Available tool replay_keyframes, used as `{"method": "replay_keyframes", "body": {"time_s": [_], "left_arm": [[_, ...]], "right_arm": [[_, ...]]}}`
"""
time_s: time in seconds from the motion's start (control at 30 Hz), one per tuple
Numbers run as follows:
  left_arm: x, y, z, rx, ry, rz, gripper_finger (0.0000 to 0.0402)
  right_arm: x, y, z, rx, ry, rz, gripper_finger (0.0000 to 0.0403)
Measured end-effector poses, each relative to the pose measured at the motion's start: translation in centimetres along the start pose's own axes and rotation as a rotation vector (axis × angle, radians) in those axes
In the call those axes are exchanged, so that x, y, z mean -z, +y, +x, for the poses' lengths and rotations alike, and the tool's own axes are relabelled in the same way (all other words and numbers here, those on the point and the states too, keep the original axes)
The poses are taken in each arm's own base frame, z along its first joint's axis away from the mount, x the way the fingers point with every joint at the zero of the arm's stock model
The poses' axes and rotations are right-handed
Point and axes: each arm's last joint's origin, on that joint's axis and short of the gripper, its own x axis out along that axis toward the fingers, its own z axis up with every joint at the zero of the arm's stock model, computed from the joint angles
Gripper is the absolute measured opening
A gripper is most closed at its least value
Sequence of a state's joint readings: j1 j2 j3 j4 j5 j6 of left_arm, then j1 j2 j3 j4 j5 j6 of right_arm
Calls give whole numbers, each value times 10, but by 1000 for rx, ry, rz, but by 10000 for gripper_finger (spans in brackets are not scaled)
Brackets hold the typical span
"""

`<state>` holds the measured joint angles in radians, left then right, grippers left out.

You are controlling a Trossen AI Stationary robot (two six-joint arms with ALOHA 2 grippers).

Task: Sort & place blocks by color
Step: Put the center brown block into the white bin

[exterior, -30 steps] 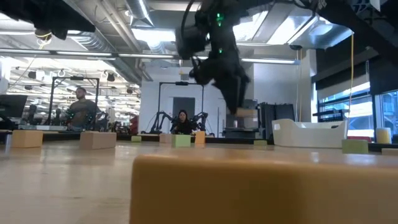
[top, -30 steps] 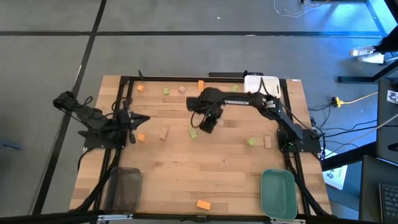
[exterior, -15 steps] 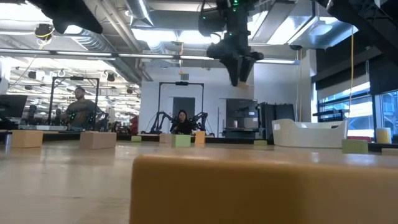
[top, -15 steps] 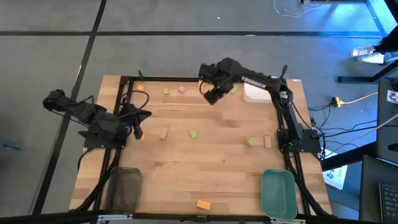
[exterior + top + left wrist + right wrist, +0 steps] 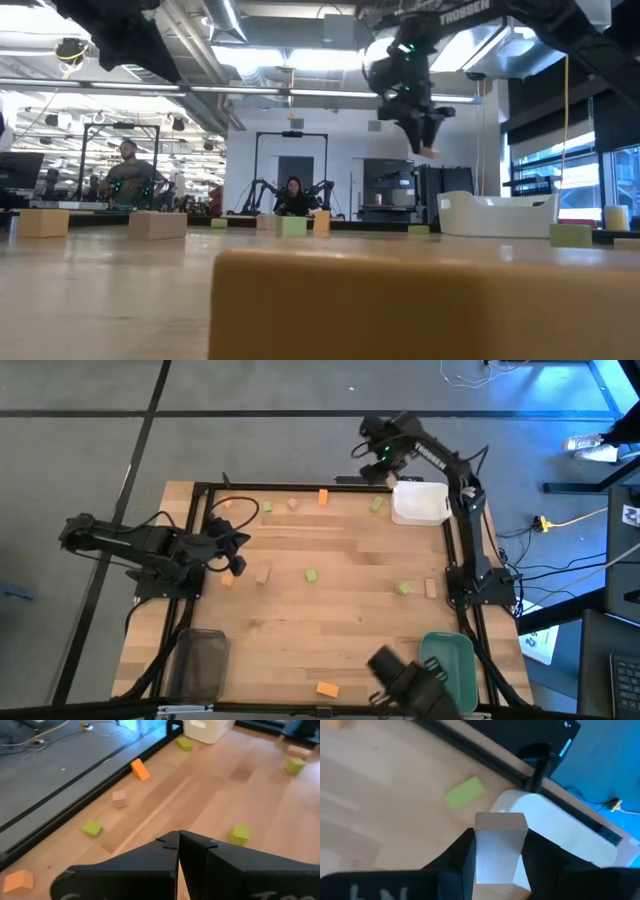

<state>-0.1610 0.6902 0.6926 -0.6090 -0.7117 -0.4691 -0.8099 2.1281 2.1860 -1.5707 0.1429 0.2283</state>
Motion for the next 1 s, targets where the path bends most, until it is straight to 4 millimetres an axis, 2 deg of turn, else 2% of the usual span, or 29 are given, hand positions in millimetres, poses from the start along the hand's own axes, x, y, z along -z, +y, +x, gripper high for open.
{"method": "replay_keyframes", "body": {"time_s": [0.17, 0.33, 0.5, 0.67, 0.8, 1.0], "left_arm": [[-6, 5, 4, -39, -30, -43, 11], [-11, 9, 7, -70, -64, -43, 19], [-16, 13, 9, -95, -95, -79, 23], [-17, 15, 10, -109, -105, -94, 19], [-18, 16, 11, -115, -105, -96, 13], [-18, 16, 11, -112, -103, -95, 5]], "right_arm": [[-7, -40, 6, -51, 23, 52, 125], [-5, -58, 22, -137, 93, 53, 125], [10, -62, 66, -86, 276, 17, 125], [23, -59, 98, -25, 381, -37, 125], [26, -61, 111, -2, 383, -46, 125], [25, -62, 113, -3, 368, -42, 125]]}}
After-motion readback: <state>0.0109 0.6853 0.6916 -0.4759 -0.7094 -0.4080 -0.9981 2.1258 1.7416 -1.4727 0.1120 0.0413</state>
